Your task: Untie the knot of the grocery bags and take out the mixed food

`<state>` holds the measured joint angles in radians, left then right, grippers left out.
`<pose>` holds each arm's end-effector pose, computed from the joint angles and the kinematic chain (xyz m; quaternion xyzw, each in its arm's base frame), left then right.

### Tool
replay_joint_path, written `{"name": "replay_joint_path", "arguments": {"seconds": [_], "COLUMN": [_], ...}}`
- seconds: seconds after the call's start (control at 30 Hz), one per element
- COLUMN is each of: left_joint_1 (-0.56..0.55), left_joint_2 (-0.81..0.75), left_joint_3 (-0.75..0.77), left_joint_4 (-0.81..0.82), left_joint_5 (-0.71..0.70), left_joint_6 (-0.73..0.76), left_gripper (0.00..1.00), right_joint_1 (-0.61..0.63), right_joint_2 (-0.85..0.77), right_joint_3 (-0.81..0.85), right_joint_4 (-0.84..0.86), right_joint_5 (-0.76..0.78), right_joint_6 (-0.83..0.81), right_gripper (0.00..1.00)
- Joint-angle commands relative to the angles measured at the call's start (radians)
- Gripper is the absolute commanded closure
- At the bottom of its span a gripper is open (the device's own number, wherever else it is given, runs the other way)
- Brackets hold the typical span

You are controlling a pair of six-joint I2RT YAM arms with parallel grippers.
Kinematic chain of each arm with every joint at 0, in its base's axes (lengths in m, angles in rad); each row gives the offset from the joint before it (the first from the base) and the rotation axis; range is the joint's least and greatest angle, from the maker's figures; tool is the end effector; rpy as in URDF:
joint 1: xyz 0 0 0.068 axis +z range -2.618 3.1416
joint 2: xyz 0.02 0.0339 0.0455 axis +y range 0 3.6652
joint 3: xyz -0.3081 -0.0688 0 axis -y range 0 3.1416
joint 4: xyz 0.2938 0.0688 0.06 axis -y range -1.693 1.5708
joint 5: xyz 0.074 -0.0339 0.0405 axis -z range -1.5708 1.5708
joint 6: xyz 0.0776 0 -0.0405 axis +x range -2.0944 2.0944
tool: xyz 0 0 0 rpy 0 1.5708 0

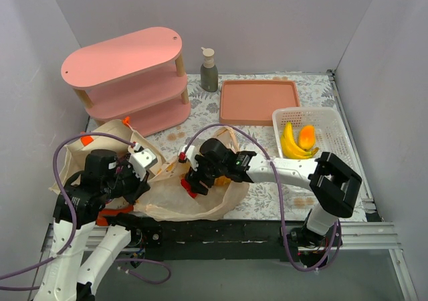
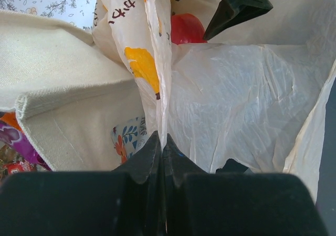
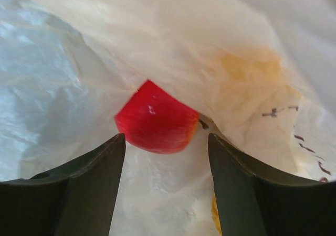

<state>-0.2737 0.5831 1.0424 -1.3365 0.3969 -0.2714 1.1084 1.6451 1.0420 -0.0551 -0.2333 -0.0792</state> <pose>0.0811 -0.0539 0.3552 0.0681 0.9219 -0.2683 0.2710 0.1789 0.3992 0.2121 -0.5414 0.7103 0.3063 0.3295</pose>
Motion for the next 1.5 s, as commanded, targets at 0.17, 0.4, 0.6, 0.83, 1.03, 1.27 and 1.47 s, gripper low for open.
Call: {"name": "replay_joint_path", "arguments": {"seconds": [0.17,0.4,0.6,0.83,1.03,1.27,1.47], "left_joint_1": [0.025,0.033,0.048,0.051,0.051,0.051,0.05], "left_joint_2": [0.007,0.024,0.023,0.009,0.009,0.026,0.018], "left_joint_3": [0.007,0.024,0.024,-0.011,-0.019,0.022,0.021], "left_joint_4": [-0.029,-0.023,-0.01,0.007,0.017,-0.024,-0.027], "left_joint_5": [0.031,0.03,0.023,-0.007,-0.023,-0.023,-0.035], "left_joint_6": [-0.02,-0.023,-0.026,-0.006,0.005,0.018,0.009], "left_gripper": [1.0,1.0,1.0,1.0,1.0,1.0,1.0], "right_joint_1": [0.008,0.007,-0.005,-0.021,-0.019,-0.01,-0.022], "right_joint_2": [0.085,0.128,0.009,-0.234,-0.349,-0.206,-0.033], "right_joint_3": [0.066,0.038,0.035,-0.049,-0.14,-0.086,0.015], "right_joint_4": [0.041,0.027,0.041,-0.089,-0.126,0.004,0.044], "right_joint_5": [-0.035,0.005,-0.018,-0.179,-0.262,-0.144,-0.02], "right_joint_6": [0.114,0.09,-0.025,-0.266,-0.318,-0.157,-0.082], "right_gripper": [0.21,0.26,0.82,0.99,0.99,0.83,0.26]}}
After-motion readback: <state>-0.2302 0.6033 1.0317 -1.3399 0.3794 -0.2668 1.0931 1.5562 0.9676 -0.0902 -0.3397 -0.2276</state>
